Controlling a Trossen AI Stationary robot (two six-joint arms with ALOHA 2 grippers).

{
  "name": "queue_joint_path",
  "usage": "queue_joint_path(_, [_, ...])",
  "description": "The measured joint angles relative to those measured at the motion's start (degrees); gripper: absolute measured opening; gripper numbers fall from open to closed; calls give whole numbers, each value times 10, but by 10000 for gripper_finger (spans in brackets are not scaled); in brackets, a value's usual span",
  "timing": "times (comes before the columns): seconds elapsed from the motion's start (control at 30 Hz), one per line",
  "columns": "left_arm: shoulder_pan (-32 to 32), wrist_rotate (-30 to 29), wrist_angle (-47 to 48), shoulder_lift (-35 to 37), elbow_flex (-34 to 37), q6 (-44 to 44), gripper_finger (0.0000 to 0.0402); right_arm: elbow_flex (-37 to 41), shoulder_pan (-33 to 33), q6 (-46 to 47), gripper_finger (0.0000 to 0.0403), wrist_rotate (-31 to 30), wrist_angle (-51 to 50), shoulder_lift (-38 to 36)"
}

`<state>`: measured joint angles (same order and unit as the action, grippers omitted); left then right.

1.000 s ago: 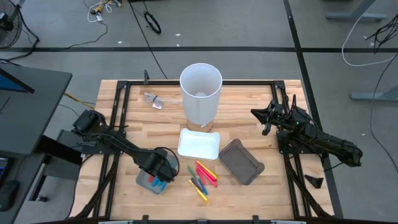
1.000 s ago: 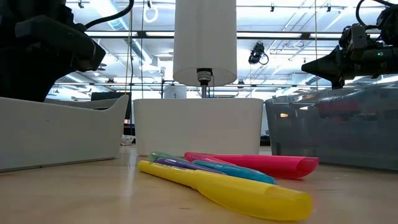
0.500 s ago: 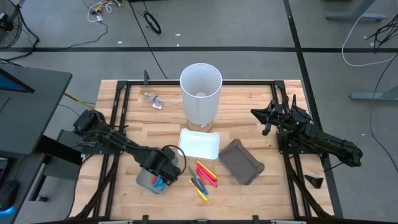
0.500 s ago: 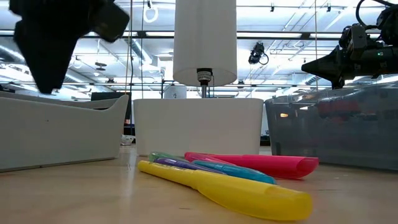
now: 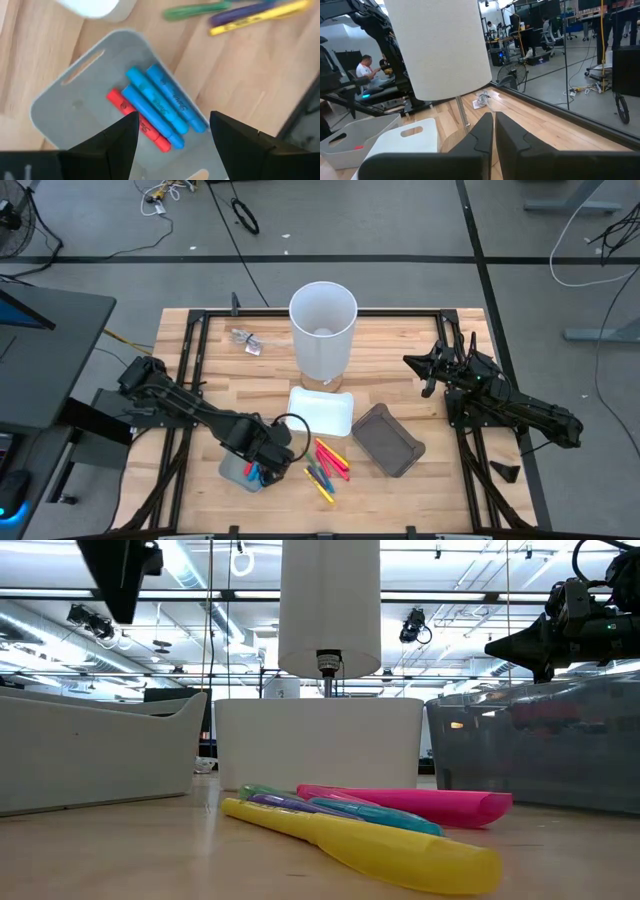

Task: Pick & Place Markers
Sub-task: Put the green pen in the black bin

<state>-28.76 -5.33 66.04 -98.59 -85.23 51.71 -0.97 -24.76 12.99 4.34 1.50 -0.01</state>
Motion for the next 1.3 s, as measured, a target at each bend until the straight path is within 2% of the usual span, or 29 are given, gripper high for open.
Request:
queue_joint_path(0.77, [15, 0, -13, 0, -11, -348, 249, 0, 0, 0, 24, 0, 0, 0])
queue_joint_path(1.3, [30, 0, -20, 0, -11, -359, 249, 0, 0, 0, 24, 0, 0, 0])
